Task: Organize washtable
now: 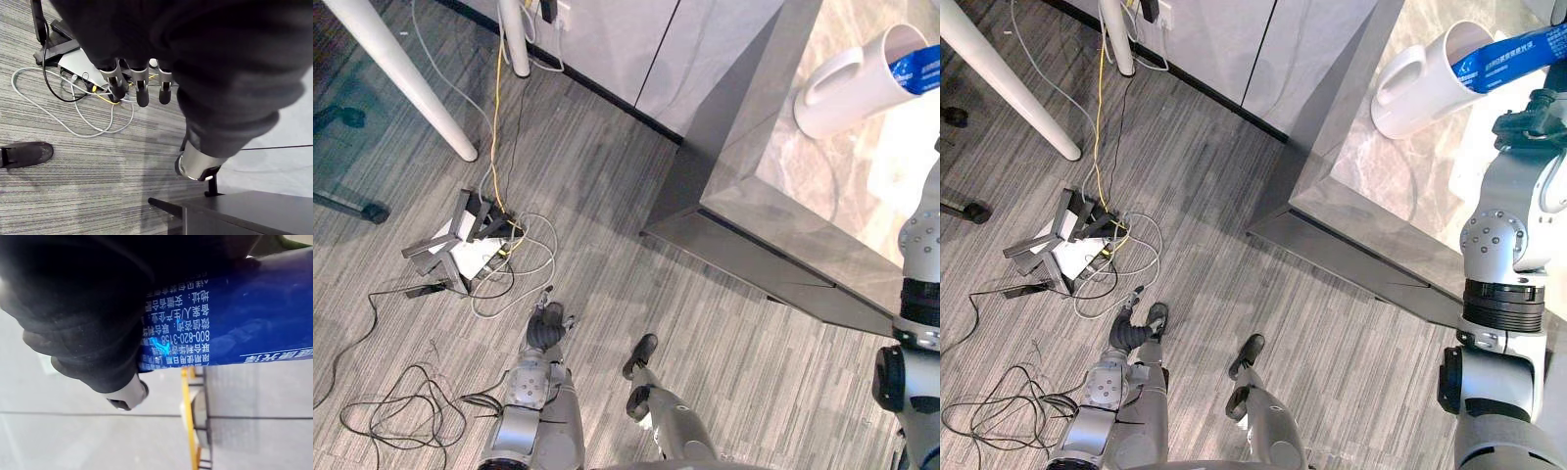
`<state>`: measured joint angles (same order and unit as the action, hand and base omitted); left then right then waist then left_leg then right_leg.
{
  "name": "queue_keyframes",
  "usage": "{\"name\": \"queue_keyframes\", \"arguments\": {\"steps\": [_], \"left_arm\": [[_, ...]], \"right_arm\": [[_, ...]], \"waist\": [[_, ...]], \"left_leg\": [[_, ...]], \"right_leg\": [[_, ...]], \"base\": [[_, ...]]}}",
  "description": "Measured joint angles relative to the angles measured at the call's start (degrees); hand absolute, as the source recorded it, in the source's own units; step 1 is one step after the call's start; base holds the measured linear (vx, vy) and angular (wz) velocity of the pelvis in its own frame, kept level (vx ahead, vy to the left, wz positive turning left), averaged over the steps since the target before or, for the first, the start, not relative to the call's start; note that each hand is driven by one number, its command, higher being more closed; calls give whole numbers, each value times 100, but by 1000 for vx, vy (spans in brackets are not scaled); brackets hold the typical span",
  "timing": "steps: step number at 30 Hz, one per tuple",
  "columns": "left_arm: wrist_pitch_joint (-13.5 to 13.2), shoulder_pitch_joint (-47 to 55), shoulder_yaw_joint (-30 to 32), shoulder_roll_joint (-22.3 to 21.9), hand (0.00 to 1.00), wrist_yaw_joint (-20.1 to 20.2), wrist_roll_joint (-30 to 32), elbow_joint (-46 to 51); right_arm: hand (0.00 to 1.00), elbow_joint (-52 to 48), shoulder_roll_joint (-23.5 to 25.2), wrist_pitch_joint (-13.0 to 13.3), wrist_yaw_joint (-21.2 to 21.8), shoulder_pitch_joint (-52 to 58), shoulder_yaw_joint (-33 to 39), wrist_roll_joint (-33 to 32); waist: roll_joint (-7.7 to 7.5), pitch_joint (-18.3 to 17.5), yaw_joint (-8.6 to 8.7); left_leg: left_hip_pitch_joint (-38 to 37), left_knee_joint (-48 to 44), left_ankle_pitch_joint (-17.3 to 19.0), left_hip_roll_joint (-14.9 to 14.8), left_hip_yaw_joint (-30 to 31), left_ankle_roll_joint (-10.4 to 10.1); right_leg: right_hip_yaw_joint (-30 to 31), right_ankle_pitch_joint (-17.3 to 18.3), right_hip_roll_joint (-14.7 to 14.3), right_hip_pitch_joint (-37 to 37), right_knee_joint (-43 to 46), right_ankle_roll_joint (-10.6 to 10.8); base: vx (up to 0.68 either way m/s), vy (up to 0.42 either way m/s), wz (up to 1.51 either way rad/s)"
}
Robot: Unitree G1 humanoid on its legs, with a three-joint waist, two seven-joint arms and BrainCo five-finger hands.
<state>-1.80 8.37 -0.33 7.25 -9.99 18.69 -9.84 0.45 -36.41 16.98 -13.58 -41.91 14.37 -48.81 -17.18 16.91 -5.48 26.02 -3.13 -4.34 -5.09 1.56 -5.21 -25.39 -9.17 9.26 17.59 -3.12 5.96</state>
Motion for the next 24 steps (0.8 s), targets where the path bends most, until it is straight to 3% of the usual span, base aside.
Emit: {"name": "queue_keyframes", "arguments": {"steps": [16, 24], "left_arm": [[0, 0, 2, -3, 0, -2, -1, 3], [0, -6, 2, -13, 0, -3, 9, 14]], "right_arm": [[100, -288, 221, -9, -22, 366, 204, 354], [100, -440, 222, -233, -13, 827, 620, 813]], "waist": [[49, 33, -9], [47, 27, -4]], "left_leg": [[66, 0, 0, -7, -5, 0], [65, -2, 0, -35, -8, 0]], "right_leg": [[20, -12, -5, 68, 0, 18], [22, -16, -7, 67, 0, 19]], "base": [[-3, 4, -1], [0, 0, 0]]}}
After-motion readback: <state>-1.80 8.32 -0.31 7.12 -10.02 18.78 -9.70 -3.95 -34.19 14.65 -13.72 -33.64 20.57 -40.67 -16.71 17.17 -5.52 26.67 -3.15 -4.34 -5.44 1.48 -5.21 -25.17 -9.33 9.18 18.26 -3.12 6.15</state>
